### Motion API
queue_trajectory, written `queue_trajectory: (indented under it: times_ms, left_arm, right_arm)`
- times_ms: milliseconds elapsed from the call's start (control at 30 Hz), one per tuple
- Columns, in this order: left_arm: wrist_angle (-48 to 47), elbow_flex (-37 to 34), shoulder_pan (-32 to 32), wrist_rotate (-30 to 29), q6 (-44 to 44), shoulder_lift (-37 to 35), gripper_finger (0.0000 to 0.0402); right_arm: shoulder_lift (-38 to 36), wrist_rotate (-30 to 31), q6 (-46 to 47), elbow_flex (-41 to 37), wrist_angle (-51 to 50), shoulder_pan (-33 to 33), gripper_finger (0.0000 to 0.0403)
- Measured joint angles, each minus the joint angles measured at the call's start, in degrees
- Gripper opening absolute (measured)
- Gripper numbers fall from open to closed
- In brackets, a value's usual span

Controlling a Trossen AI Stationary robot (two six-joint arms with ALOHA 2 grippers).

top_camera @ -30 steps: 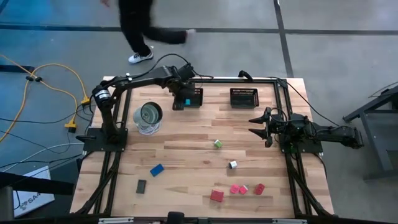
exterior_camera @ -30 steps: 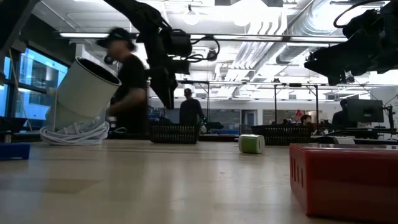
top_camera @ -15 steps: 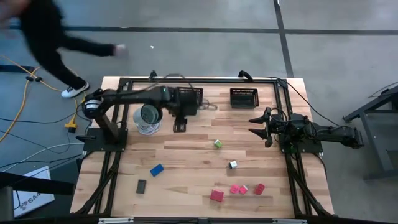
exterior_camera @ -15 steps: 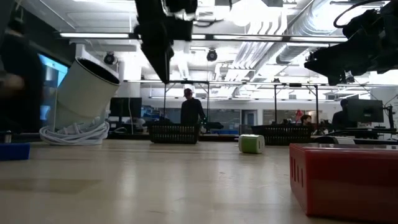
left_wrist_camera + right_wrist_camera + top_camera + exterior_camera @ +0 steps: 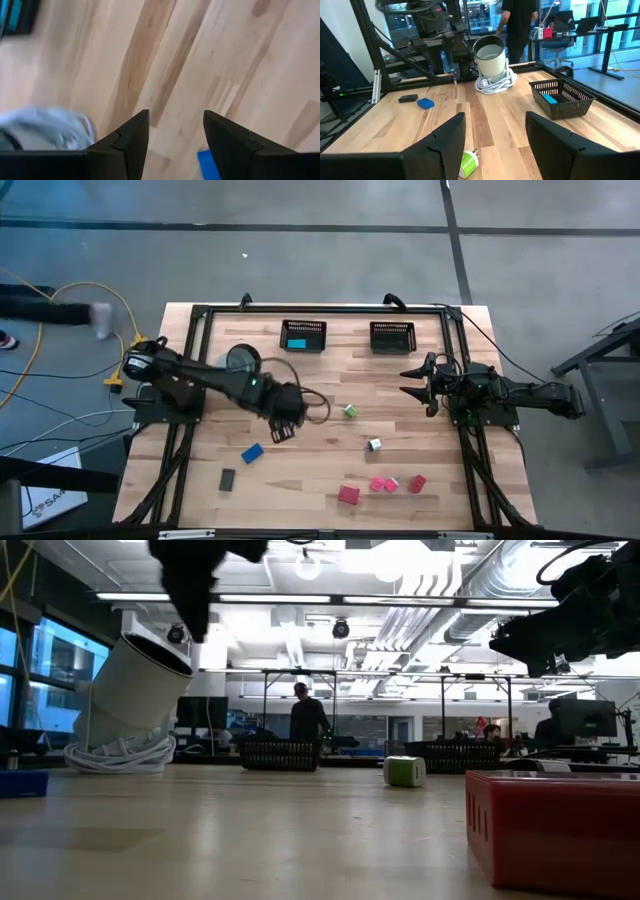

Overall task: Pick & Place Office items
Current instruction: Put the blue digital clock into the left black bin

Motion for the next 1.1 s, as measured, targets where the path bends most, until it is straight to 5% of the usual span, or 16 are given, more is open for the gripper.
queue_trajectory:
  times_ms: [367, 533, 1100]
  left_arm:
    - [0.7, -7.0, -11.8, -1.8, -30.1, 0.5, 0.0179]
    - [5.9, -11.2, -13.0, 3.4, -32.4, 0.5, 0.0179]
    - [16.2, -21.3, -21.1, 3.9, -44.1, 0.5, 0.0179]
  right_arm:
    - [0.0, 0.0, 0.0, 0.0, 0.0, 0.0, 0.0194]
    - [0.0, 0.0, 0.0, 0.0, 0.0, 0.0, 0.0194]
    - [0.0, 0.0, 0.0, 0.0, 0.0, 0.0, 0.0194]
